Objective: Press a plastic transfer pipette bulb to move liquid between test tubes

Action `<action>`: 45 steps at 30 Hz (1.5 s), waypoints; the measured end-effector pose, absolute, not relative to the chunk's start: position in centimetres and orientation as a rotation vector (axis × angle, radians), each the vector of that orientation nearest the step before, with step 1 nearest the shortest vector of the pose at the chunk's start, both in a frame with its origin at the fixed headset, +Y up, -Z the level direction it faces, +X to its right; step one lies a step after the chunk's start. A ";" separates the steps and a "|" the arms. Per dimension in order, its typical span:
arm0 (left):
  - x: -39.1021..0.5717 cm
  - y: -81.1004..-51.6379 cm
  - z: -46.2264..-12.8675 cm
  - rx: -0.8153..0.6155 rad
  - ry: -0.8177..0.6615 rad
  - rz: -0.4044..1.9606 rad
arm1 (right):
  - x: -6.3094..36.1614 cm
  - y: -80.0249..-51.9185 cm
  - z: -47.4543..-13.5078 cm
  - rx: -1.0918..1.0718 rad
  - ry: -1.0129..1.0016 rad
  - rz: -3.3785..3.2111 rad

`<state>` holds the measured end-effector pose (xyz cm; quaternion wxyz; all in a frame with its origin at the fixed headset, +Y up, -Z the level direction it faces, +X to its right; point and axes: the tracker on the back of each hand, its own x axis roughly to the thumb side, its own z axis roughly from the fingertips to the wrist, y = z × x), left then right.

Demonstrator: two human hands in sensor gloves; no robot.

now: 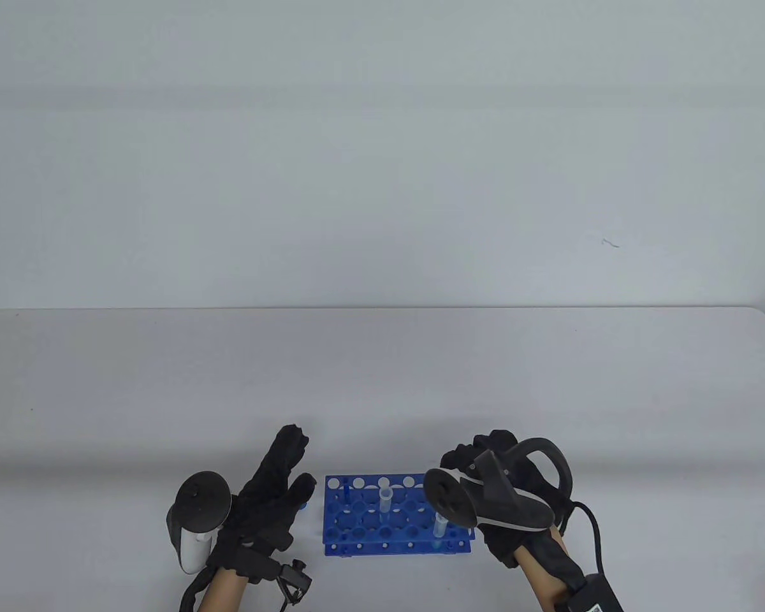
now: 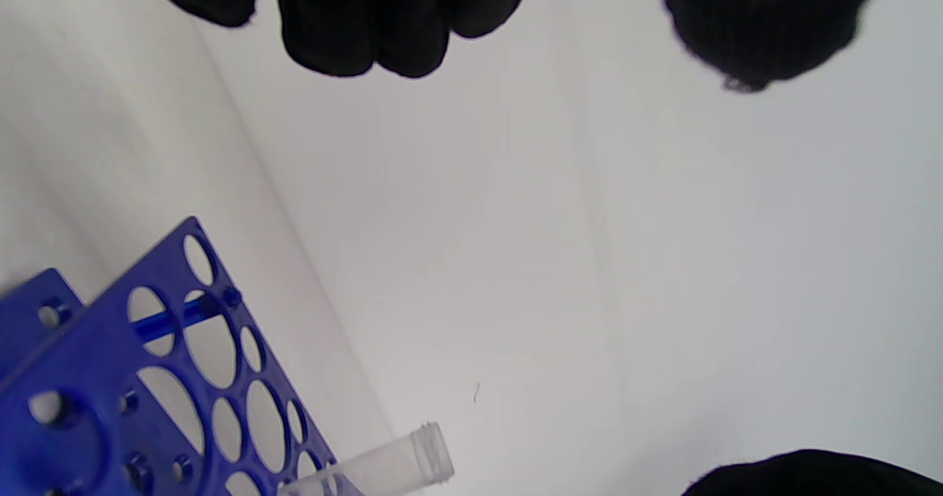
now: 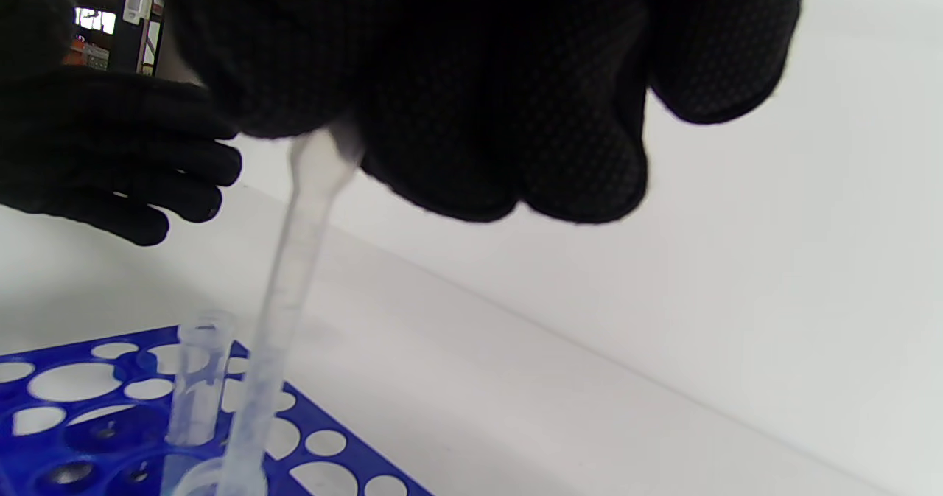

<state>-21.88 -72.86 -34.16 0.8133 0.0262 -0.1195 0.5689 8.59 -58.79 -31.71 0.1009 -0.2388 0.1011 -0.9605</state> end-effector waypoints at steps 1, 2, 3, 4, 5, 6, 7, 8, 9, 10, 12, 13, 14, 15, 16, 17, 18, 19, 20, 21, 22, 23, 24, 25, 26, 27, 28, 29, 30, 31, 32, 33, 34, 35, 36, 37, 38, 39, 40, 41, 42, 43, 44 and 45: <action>-21.9 -72.9 -34.2 0.056 -0.255 1.214 | 8.7 -58.7 -31.7 -0.695 0.285 -2.847; -21.9 -72.9 -34.2 0.056 -0.254 1.213 | 8.9 -58.4 -31.7 -0.671 0.261 -2.863; -21.9 -72.9 -34.2 0.056 -0.254 1.213 | 9.1 -58.2 -31.6 -0.663 0.263 -2.873; -21.9 -72.9 -34.2 0.057 -0.253 1.213 | 9.4 -57.8 -31.5 -0.661 0.271 -2.891; -21.9 -72.9 -34.2 0.057 -0.253 1.212 | 9.6 -57.5 -31.4 -0.654 0.270 -2.909; -21.9 -72.9 -34.2 0.057 -0.253 1.211 | 9.9 -57.0 -31.2 -0.642 0.269 -2.934; -21.9 -72.9 -34.2 0.057 -0.253 1.210 | 10.1 -56.5 -31.0 -0.641 0.289 -2.952; -21.9 -72.9 -34.2 0.057 -0.252 1.210 | 10.4 -56.0 -30.8 -0.649 0.307 -2.968; -21.9 -72.9 -34.2 0.056 -0.252 1.210 | 10.7 -55.5 -30.6 -0.646 0.307 -2.983; -21.9 -72.9 -34.2 0.056 -0.252 1.209 | 10.9 -55.1 -30.4 -0.638 0.307 -3.000; -21.9 -72.9 -34.2 0.056 -0.252 1.209 | 11.5 -54.0 -29.8 -0.623 0.342 -3.042; -21.9 -72.9 -34.2 0.056 -0.252 1.209 | 11.7 -53.7 -29.6 -0.623 0.369 -3.052; -21.9 -72.9 -34.2 0.056 -0.251 1.209 | 11.9 -53.3 -29.3 -0.628 0.437 -3.073; -21.9 -72.9 -34.2 0.056 -0.251 1.208 | 12.0 -53.2 -29.2 -0.641 0.479 -3.082; -21.9 -72.9 -34.2 0.055 -0.250 1.207 | 11.9 -53.2 -29.1 -0.662 0.523 -3.092; -21.9 -72.9 -34.2 0.054 -0.250 1.206 | 11.8 -53.3 -29.2 -0.683 0.558 -3.100; -21.9 -72.9 -34.2 0.054 -0.250 1.205 | 11.6 -53.5 -29.2 -0.703 0.582 -3.106; -21.9 -72.9 -34.2 0.054 -0.250 1.203 | 11.1 -53.8 -29.5 -0.737 0.588 -3.113; -21.9 -72.9 -34.2 0.054 -0.251 1.203 | 10.6 -54.2 -29.8 -0.759 0.558 -3.116; -21.9 -72.9 -34.2 0.054 -0.251 1.204 | 10.4 -54.4 -30.0 -0.770 0.543 -3.115; -21.9 -72.9 -34.2 0.055 -0.251 1.205 | 9.9 -54.8 -30.2 -0.790 0.514 -3.109; -21.9 -72.9 -34.2 0.055 -0.250 1.206 | 9.4 -55.2 -30.5 -0.799 0.500 -3.098; -21.9 -72.9 -34.2 0.055 -0.250 1.206 | 8.9 -55.7 -30.8 -0.807 0.487 -3.078; -21.9 -72.9 -34.2 0.054 -0.250 1.207 | 8.4 -56.1 -31.0 -0.810 0.472 -3.058; -21.9 -72.9 -34.2 0.054 -0.250 1.208 | 8.2 -56.3 -31.1 -0.812 0.468 -3.049; -21.9 -72.9 -34.2 0.053 -0.250 1.208 | 7.8 -56.6 -31.2 -0.816 0.469 -3.035; -21.9 -72.9 -34.2 0.052 -0.250 1.208 | 7.5 -56.9 -31.4 -0.819 0.464 -3.025; -21.9 -72.9 -34.2 0.051 -0.250 1.208 | 7.2 -57.1 -31.5 -0.823 0.456 -3.015; -21.9 -72.9 -34.3 0.050 -0.250 1.208 | 6.9 -57.4 -31.6 -0.831 0.450 -3.005; -21.9 -72.9 -34.3 0.049 -0.250 1.208 | 6.5 -57.8 -31.7 -0.840 0.444 -2.992; -21.9 -72.9 -34.3 0.048 -0.249 1.209 | 6.2 -58.1 -31.7 -0.842 0.438 -2.980; -21.9 -72.9 -34.3 0.048 -0.250 1.209 | 5.9 -58.4 -31.7 -0.845 0.438 -2.959; -21.8 -72.9 -34.3 0.047 -0.250 1.208 | 5.5 -58.8 -31.7 -0.848 0.450 -2.930; -21.8 -72.9 -34.3 0.047 -0.251 1.208 | 5.1 -59.2 -31.7 -0.852 0.465 -2.904; -21.8 -72.9 -34.3 0.047 -0.251 1.208 | 4.8 -59.5 -31.7 -0.857 0.482 -2.878; -21.8 -72.9 -34.3 0.047 -0.251 1.208 | 4.4 -59.9 -31.6 -0.864 0.511 -2.849; -21.8 -72.9 -34.3 0.047 -0.251 1.209 | 3.9 -60.3 -31.6 -0.871 0.556 -2.814; -21.8 -72.9 -34.3 0.047 -0.251 1.209 | 3.8 -60.4 -31.5 -0.874 0.567 -2.802; -21.8 -72.9 -34.3 0.047 -0.251 1.209 | 3.4 -60.8 -31.5 -0.877 0.593 -2.772; -21.8 -72.9 -34.3 0.047 -0.252 1.210 | 3.2 -61.1 -31.5 -0.878 0.606 -2.750; -21.8 -72.9 -34.3 0.047 -0.253 1.211 | 3.0 -61.3 -31.5 -0.876 0.614 -2.734; -21.8 -72.9 -34.3 0.048 -0.253 1.211 | 2.7 -61.8 -31.7 -0.876 0.605 -2.720; -21.8 -72.9 -34.3 0.048 -0.254 1.211 | 2.7 -61.9 -31.7 -0.874 0.608 -2.719; -21.8 -72.9 -34.3 0.048 -0.254 1.211 | 2.5 -62.3 -31.9 -0.882 0.615 -2.711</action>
